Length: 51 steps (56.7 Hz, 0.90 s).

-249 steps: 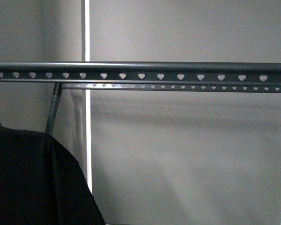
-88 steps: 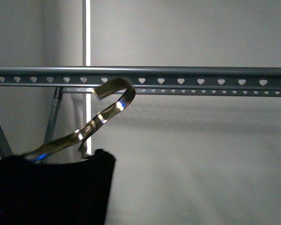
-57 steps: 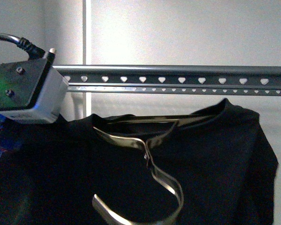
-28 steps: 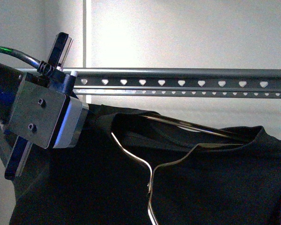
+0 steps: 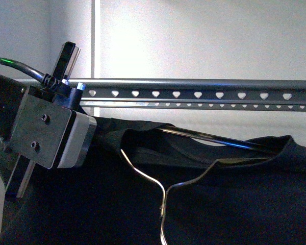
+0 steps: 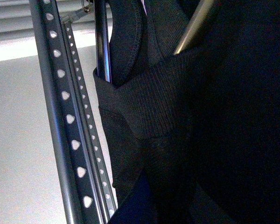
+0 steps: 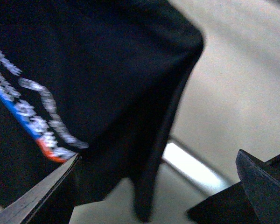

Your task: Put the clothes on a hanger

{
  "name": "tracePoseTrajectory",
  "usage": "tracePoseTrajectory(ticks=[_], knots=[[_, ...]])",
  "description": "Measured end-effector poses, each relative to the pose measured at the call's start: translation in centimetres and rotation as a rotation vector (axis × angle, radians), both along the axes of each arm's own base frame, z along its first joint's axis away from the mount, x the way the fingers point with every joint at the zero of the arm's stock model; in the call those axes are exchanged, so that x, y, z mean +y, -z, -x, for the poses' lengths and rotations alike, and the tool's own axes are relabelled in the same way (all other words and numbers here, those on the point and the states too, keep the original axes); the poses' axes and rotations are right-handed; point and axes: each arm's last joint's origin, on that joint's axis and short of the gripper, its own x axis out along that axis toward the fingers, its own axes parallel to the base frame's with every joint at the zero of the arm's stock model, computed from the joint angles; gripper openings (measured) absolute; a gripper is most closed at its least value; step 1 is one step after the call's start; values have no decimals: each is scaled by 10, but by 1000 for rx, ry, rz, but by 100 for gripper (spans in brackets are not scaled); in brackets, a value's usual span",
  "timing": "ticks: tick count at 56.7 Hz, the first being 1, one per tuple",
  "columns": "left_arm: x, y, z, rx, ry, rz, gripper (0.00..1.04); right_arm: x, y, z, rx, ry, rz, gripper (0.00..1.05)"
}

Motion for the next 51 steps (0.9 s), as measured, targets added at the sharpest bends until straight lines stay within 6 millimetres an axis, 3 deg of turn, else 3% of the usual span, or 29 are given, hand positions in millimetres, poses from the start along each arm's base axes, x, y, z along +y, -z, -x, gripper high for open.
tracePoseTrajectory(ticks=[6, 19, 32, 41, 51], knots=[[2, 0, 0, -1, -8, -2, 4, -5, -34, -32, -151, -58, 320, 97], [0, 0, 0, -3, 0, -4, 4, 13, -71, -69, -215, -379, 703, 97], [1, 0, 0, -3, -3, -4, 4, 28, -78, -101, -146, -459, 920, 97], [1, 0, 0, -3, -2, -4, 4, 42, -75, -128, -134, -469, 939, 97], [1, 0, 0, -4, -3, -4, 4, 53, -71, -144, -111, -469, 941, 97]])
